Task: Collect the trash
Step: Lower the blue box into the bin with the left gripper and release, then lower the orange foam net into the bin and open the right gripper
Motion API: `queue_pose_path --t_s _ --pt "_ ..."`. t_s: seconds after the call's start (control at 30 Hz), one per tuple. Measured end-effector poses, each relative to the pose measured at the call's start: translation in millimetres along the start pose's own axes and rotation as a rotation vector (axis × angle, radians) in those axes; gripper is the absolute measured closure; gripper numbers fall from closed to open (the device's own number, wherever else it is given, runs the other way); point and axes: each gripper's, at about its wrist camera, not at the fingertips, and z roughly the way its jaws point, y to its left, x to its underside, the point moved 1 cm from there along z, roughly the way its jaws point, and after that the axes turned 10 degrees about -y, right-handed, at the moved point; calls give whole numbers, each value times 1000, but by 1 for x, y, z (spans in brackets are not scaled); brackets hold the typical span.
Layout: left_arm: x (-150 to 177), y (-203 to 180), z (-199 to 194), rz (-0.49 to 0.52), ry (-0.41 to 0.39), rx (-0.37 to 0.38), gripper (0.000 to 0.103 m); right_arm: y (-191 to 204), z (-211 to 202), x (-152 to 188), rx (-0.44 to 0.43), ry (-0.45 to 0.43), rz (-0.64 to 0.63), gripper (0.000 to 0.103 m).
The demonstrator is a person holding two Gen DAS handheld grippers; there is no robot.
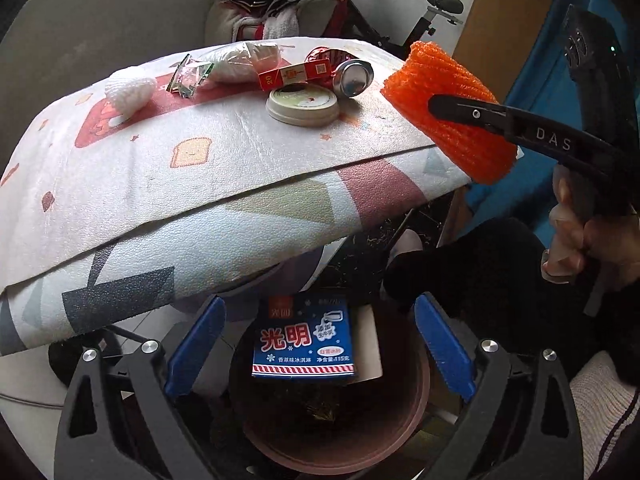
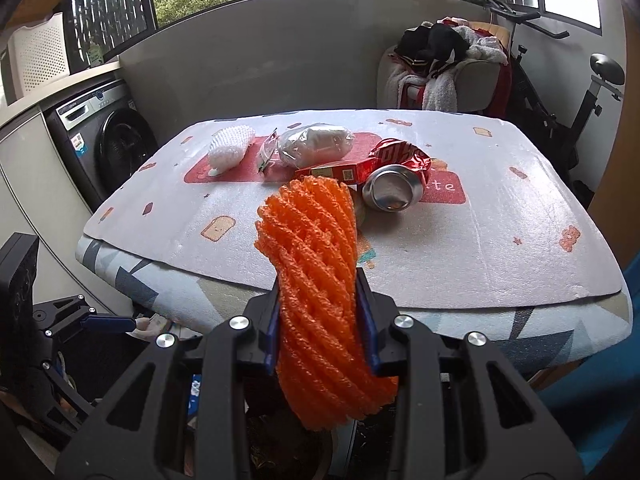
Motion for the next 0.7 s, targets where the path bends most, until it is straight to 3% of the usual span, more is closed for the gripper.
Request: queue_pose_path --t_s 0.2,0.5,0.7 --pt "-7 21 -32 -52 -145 -70 9 16 2 11 -72 24 -56 67" --pt "0 37 -74 22 -326 -241 7 50 6 37 -183 65 -168 67" --pt "9 47 -83 -24 -371 -272 6 67 13 59 -251 125 -191 67"
